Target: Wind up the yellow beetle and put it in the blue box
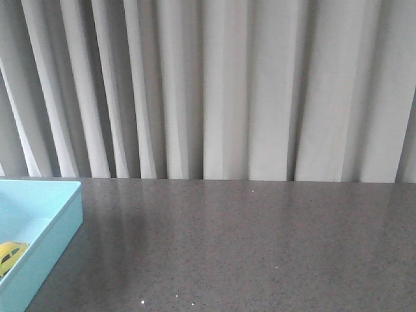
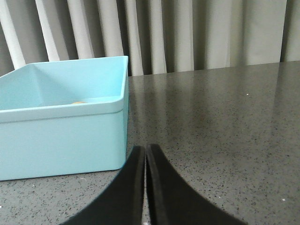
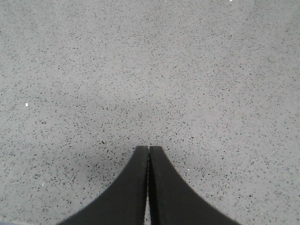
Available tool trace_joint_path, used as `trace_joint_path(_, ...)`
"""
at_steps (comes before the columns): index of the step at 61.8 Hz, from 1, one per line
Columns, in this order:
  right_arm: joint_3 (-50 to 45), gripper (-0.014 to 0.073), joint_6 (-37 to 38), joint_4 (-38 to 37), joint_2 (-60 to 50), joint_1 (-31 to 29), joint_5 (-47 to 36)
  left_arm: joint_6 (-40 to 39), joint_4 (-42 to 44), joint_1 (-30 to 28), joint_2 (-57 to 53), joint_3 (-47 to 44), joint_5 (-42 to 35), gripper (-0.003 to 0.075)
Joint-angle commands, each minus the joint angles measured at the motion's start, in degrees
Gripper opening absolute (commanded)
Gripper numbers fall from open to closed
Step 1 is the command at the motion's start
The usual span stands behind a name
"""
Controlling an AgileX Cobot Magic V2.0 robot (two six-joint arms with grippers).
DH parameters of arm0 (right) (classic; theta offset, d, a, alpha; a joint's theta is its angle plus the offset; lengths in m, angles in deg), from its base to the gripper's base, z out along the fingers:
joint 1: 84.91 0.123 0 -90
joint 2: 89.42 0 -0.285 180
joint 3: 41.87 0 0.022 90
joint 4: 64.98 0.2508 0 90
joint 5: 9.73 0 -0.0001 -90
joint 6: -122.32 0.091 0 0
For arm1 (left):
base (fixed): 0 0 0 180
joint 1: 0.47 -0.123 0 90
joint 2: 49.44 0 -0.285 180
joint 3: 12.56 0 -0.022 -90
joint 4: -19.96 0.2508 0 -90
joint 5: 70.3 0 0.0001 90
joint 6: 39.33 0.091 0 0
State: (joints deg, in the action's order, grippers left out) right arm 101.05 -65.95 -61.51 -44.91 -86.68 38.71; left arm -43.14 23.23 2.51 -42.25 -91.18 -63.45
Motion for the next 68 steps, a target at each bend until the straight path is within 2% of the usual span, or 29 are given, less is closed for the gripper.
trace_joint_path(1, 1.4, -0.0007, -0.2, 0.0, 0.2, 0.0, -3.1, -0.6, -0.1, 0.0, -0.9, 0.5, -4.2, -0.0005)
trace_joint_path(33, 1.4, -0.0007, -0.2, 0.0, 0.2, 0.0, -3.1, -0.6, -0.1, 0.0, -0.9, 0.5, -4.2, -0.0005)
trace_joint_path(42, -2.2, -0.0007, -0.4, -1.2, -4.0, 0.0, -5.6, -0.6, -0.1, 0.0, -0.9, 0.5, -4.1, -0.0007)
trace_joint_path(47, -7.2, -0.0007, -0.2, -1.7, -8.3, -0.8, -11.8, -0.6, -0.1, 0.0, -0.9, 0.5, -4.1, -0.0006)
trace_joint_path(59, -23.4, -0.0007, -0.1, -1.3, -23.5, -1.3, -32.4, -0.6, -0.1, 0.0, -0.9, 0.5, -4.1, -0.0005)
trace_joint_path(68, -33.5, -0.0007, -0.1, -1.3, -31.8, -1.4, -43.0, -0.6, -0.1, 0.0, -0.9, 0.5, -4.1, -0.0005)
